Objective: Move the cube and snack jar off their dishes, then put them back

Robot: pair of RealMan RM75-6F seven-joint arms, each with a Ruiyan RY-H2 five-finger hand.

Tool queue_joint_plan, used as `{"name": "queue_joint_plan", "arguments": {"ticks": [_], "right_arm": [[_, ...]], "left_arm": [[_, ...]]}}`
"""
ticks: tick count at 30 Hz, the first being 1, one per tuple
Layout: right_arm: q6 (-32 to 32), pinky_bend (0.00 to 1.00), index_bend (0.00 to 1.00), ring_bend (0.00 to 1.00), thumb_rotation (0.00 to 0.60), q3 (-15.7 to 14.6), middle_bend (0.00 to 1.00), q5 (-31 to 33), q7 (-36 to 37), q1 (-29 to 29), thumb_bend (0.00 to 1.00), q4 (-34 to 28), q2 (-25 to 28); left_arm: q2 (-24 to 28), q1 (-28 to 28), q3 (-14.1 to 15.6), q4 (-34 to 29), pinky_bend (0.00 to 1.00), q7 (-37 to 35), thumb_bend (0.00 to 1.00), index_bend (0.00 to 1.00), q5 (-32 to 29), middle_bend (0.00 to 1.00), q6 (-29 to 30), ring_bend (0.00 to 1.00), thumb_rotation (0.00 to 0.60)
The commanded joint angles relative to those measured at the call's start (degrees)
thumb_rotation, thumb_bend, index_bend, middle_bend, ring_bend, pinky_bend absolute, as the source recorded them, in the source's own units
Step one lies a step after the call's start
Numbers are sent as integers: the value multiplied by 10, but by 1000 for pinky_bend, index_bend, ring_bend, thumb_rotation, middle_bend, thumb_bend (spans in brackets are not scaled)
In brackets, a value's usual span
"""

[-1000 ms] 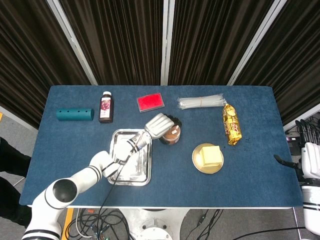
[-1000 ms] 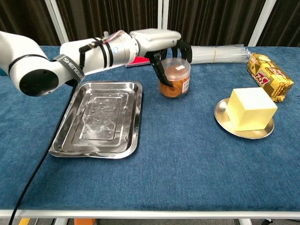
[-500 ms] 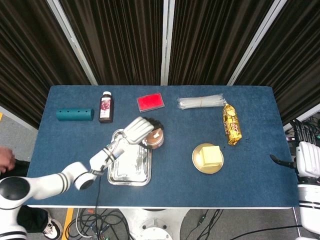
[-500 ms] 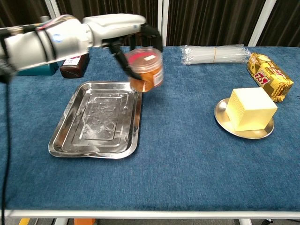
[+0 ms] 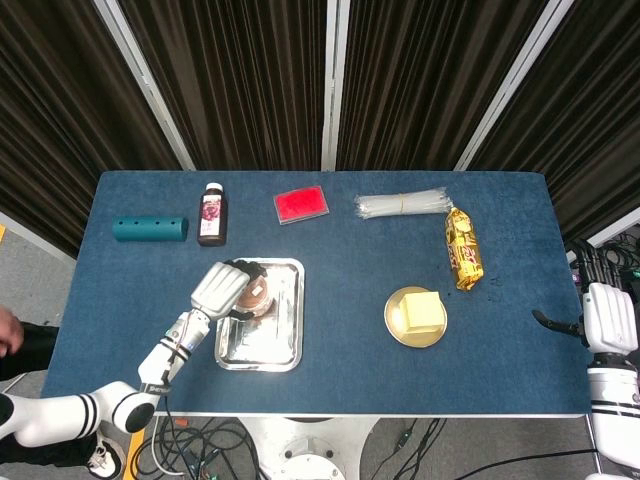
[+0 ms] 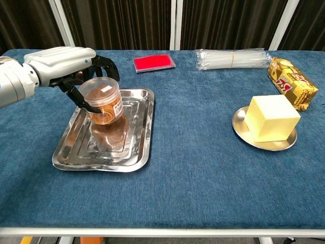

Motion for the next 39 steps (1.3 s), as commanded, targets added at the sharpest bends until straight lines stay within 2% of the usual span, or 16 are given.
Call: {"name": "queue_joint_plan", "arguments": {"ticks": [1, 3, 6, 8, 10, 16, 22, 25, 29, 33, 35, 39], "right_arm": [[-1, 0, 0, 0, 600, 0, 0, 1, -4, 1, 0, -2, -1], [-3, 0, 0, 0, 600, 0, 0, 3, -7, 1, 0, -3, -3], [-5, 0, 0, 0, 600, 0, 0, 5, -9, 3, 0, -2, -5], [-4, 0, 0, 0, 600, 0, 0, 4, -10, 3, 0, -2, -5], [-3, 0, 0, 0, 600, 0, 0, 1, -12, 3, 0, -3, -5], [6, 0, 0, 0, 600, 1, 0, -6, -10, 0, 0, -5, -2], [18, 0, 0, 0, 600, -9, 0, -21, -13, -10, 0, -8, 1], [34, 0, 0, 0, 600, -26, 0, -42, -41, -18, 0, -6, -8], [68, 0, 0, 0, 600, -59, 0, -69, -78, -43, 0, 3, -32], [105, 0, 0, 0, 600, -81, 0, -83, -94, -74, 0, 13, -48], [117, 0, 0, 0, 600, -87, 0, -87, -94, -86, 0, 17, -51], [118, 0, 0, 0, 600, -94, 0, -91, -93, -95, 0, 17, -49]], "left_arm": [[-6, 6, -1, 9, 399, -14, 185, 368, 9, 355, 1, 285, 600], [-7, 7, -1, 13, 368, -23, 158, 303, 21, 289, 1, 230, 600], [-7, 9, -1, 19, 263, -33, 102, 129, 36, 120, 2, 92, 600], [-5, 11, -1, 17, 217, -36, 87, 87, 33, 45, -8, 32, 600], [-2, 12, 0, 13, 201, -33, 81, 85, 33, 19, -12, 13, 600], [16, 34, -3, -16, 190, -20, 66, 84, 37, 18, 16, 11, 600], [82, 119, 0, -117, 187, 16, 64, 84, 34, 23, 148, 11, 600], [105, 171, 14, -147, 187, 21, 62, 84, 38, 30, 215, 11, 600], [112, 240, 37, -146, 186, -6, 62, 85, 45, 44, 283, 11, 600], [123, 289, 62, -143, 186, -24, 60, 85, 51, 64, 315, 11, 600], [126, 311, 70, -138, 186, -30, 61, 84, 52, 107, 327, 11, 600], [128, 339, 75, -126, 182, -44, 60, 85, 55, 118, 338, 11, 600]]}}
